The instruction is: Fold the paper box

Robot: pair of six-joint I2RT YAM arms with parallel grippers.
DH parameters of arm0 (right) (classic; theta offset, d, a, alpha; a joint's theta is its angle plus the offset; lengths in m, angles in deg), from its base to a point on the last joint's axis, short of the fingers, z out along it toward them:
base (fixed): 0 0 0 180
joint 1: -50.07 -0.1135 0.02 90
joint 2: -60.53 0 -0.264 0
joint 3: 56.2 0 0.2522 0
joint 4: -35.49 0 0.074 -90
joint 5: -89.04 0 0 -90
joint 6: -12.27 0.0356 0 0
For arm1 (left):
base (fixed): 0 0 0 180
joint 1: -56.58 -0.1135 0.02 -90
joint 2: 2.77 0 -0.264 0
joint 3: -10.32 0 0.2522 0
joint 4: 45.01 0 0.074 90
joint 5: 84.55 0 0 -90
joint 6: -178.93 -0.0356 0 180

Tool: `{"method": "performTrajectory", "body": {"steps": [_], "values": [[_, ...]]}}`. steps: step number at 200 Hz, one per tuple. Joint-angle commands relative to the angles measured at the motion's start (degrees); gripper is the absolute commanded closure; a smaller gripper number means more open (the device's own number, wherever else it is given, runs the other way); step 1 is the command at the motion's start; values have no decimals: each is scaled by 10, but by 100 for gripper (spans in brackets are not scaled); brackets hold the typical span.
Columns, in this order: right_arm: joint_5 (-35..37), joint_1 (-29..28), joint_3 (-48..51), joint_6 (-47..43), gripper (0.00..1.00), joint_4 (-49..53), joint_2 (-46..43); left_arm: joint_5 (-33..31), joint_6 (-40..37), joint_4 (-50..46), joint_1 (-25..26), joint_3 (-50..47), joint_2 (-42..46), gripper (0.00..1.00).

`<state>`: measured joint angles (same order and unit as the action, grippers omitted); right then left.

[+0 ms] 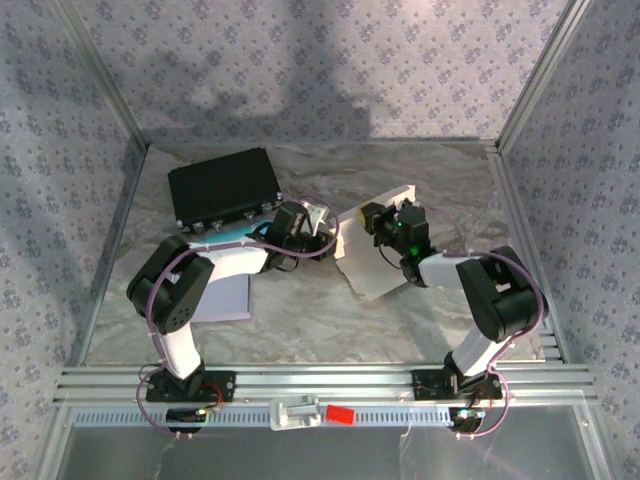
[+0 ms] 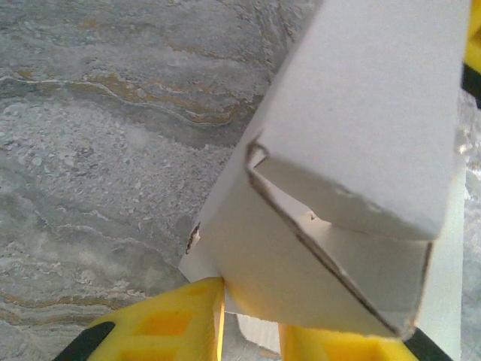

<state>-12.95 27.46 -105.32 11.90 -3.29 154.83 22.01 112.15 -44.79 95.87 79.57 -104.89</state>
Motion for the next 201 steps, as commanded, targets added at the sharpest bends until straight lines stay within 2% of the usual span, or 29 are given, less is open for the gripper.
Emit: {"method": "performTrajectory", "body": {"steps": [1, 50, 89, 152, 201], "values": [[6, -20, 17, 20, 100, -33, 11, -54, 33, 17, 1, 11, -16, 75], [36, -36, 25, 44, 100, -51, 15, -108, 48, 13, 24, 24, -26, 73], [53, -42, 30, 53, 100, -41, 7, -131, 65, 17, 27, 26, -37, 75], [97, -67, 48, 62, 100, -65, 18, -154, 86, 25, 31, 41, -56, 73], [117, -74, 49, 89, 100, -63, 25, -166, 89, 33, 32, 44, -74, 75]]}}
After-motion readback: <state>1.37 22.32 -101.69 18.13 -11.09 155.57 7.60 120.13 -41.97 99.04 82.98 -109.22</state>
